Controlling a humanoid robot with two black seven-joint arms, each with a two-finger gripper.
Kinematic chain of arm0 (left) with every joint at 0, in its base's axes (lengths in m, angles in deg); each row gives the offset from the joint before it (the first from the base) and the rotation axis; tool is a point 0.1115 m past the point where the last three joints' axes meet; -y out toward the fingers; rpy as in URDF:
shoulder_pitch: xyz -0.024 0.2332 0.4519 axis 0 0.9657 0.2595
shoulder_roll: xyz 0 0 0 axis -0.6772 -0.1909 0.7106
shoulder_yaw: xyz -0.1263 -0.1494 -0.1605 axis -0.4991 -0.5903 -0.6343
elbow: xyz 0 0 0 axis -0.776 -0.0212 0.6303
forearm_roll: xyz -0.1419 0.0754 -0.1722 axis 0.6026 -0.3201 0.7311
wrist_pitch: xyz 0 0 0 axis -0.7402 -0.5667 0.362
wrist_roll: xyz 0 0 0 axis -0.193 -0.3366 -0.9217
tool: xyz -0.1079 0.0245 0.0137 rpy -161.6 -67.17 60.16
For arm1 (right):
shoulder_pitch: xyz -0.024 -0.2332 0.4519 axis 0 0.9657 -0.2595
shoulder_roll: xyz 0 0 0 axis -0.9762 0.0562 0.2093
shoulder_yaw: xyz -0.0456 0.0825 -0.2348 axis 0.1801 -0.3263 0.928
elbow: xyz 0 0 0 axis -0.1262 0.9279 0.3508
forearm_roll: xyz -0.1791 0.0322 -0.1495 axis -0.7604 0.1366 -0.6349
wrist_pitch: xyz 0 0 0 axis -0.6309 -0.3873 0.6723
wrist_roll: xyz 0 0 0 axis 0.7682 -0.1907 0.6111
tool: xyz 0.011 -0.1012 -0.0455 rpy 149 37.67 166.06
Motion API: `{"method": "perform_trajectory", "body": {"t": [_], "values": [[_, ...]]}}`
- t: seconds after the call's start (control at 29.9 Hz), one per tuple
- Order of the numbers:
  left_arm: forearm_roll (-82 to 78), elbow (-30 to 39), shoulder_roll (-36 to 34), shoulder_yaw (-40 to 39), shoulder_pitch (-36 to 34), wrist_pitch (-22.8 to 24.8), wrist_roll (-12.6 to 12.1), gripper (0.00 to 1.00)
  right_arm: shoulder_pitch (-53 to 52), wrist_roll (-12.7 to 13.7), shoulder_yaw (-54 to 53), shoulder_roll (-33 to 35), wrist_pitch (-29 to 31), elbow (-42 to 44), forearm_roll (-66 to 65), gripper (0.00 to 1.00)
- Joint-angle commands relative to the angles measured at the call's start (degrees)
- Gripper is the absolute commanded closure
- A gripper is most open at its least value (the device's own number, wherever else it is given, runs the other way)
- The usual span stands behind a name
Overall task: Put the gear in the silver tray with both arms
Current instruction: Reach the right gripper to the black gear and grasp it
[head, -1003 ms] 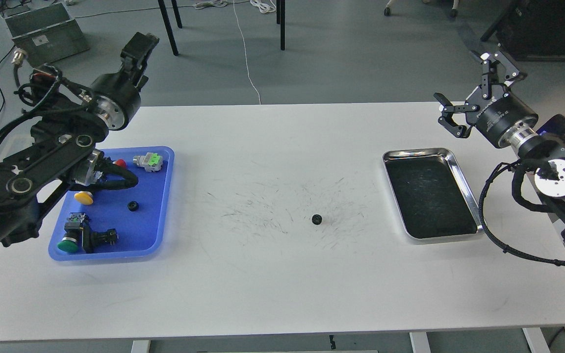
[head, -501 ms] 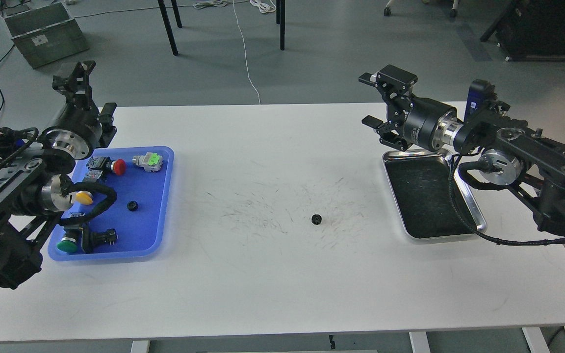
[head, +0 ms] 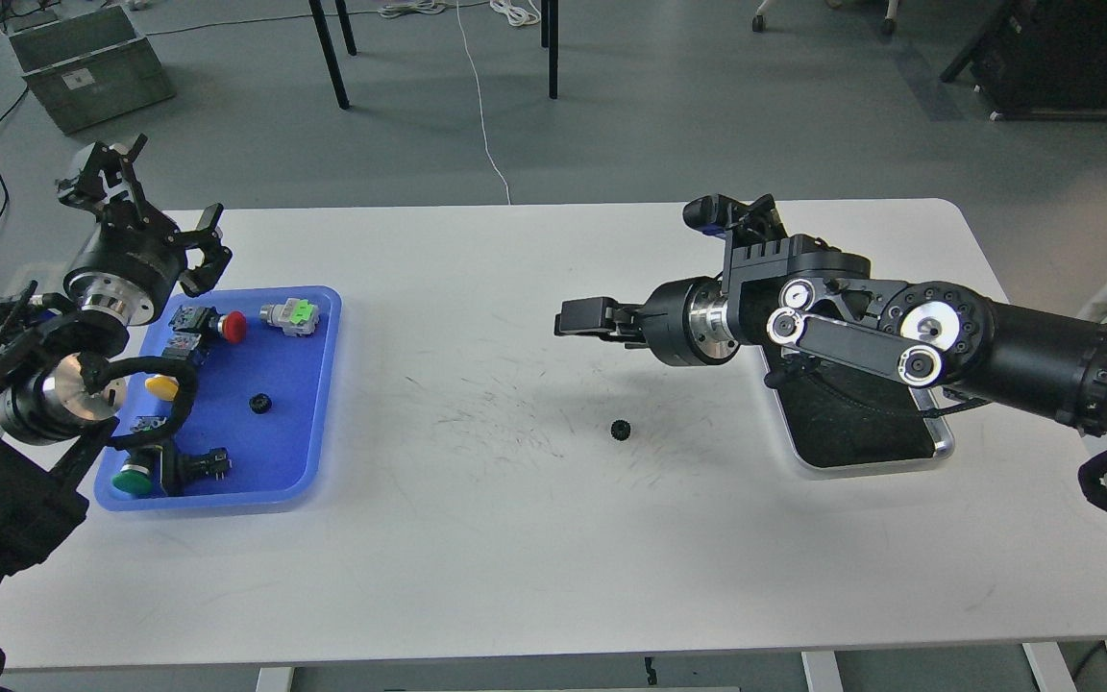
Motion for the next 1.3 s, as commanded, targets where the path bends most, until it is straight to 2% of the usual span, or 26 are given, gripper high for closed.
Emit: {"method": "perform_trajectory", "body": {"t": [0.0, 0.13, 0.33, 1.07, 1.14, 1.27], "values": [[0.05, 0.02, -0.07, 0.49, 0.48, 0.30, 0.20, 0.02, -2.23, 1.81, 4.58, -1.68, 1.54, 0.06, 0.32, 0.02], [0.05, 0.11, -0.07, 0.49, 1.19, 1.35, 0.81, 0.02, -4.25, 2.69, 7.39, -2.12, 5.84, 0.23, 0.23, 0.02], [-0.57, -0.06, -0.07, 1.11, 1.62, 1.44, 4.68, 0.02, -3.99, 3.74, 10.47, -3.00, 6.47, 0.06, 0.05, 0.02], [-0.66, -0.06, -0.60, 1.11, 2.15, 1.44, 5.21, 0.02, -3.37, 3.22, 15.13, -7.39, 6.47, 2.16, -3.29, 0.08], [-0.66, -0.06, -0.68, 1.11, 2.15, 1.44, 5.82, 0.02, -3.29, 3.22, 15.22, -7.75, 6.47, 2.60, -3.29, 0.12], [-0.66, -0.06, -0.69, 1.11, 2.15, 1.44, 6.26, 0.02, -3.11, 3.22, 15.31, -8.36, 6.47, 3.57, -3.55, 0.13]]}}
